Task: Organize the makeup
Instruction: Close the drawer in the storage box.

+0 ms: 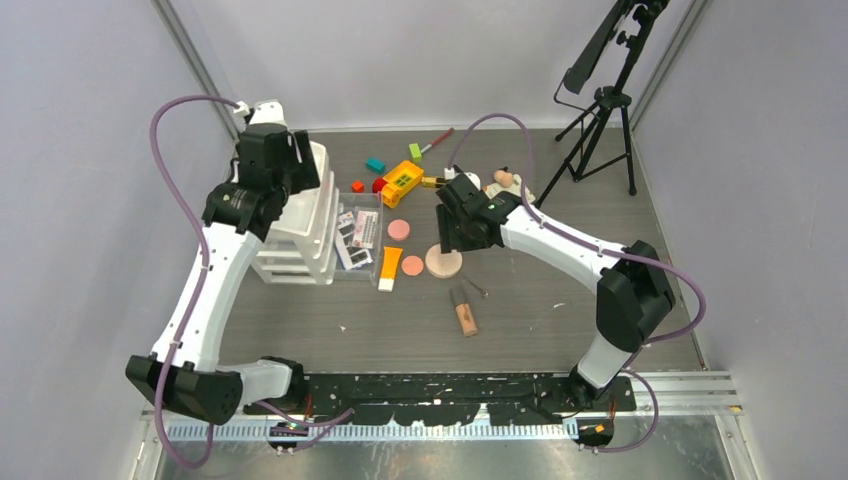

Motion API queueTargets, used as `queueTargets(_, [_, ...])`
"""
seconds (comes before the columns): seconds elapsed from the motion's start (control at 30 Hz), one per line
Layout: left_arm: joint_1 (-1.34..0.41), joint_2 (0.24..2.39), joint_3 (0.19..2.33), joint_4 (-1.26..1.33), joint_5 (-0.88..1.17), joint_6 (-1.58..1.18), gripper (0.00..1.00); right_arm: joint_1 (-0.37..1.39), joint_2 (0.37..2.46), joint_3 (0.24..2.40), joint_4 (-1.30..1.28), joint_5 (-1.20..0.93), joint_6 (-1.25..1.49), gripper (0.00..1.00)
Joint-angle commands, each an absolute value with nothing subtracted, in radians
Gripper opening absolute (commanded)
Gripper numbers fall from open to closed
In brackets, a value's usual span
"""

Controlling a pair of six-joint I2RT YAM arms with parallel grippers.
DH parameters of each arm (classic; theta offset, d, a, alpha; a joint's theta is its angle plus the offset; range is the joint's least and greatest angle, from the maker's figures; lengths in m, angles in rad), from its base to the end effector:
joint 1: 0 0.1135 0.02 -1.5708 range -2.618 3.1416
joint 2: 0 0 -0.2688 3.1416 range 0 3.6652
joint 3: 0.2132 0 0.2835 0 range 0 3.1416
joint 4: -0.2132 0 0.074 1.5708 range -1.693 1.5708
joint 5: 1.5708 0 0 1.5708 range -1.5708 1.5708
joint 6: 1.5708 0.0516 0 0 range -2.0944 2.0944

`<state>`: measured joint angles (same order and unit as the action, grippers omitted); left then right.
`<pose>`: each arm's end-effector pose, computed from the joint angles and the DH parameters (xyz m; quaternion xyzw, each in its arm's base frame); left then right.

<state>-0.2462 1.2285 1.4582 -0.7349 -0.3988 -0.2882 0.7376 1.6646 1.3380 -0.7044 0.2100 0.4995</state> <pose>0.2884 -0.0518 0.4294 -0.1183 0.8420 0.0331 0.5253 0.2965 0.2549 0.2423 -0.0861 0.9550 0.0715 0.2746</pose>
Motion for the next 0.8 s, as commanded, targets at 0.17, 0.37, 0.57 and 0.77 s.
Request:
queueTargets(0.17, [-0.236,1.289,1.445,-0.717,-0.228,-0.3,0.61,0.736,1.664,1.361,-0.514,0.112,0.566,0.6])
queueTargets(0.37, [-0.236,1.277,1.412,-0.739,-0.226,-0.315,0.56,0.717,1.647,1.33,-0.462,0.135,0.619,0.6])
queueTargets(0.57, [-0.236,1.229,1.383,-0.751,-0.241,-0.305,0.56,0.701,1.671,1.332,-0.463,0.129,0.652,0.59])
queueTargets(0.77, [-0.236,1.283,1.406,-0.796,-0.203,-0.29,0.5,0.698,1.695,1.31,-0.433,0.099,0.704,0.58])
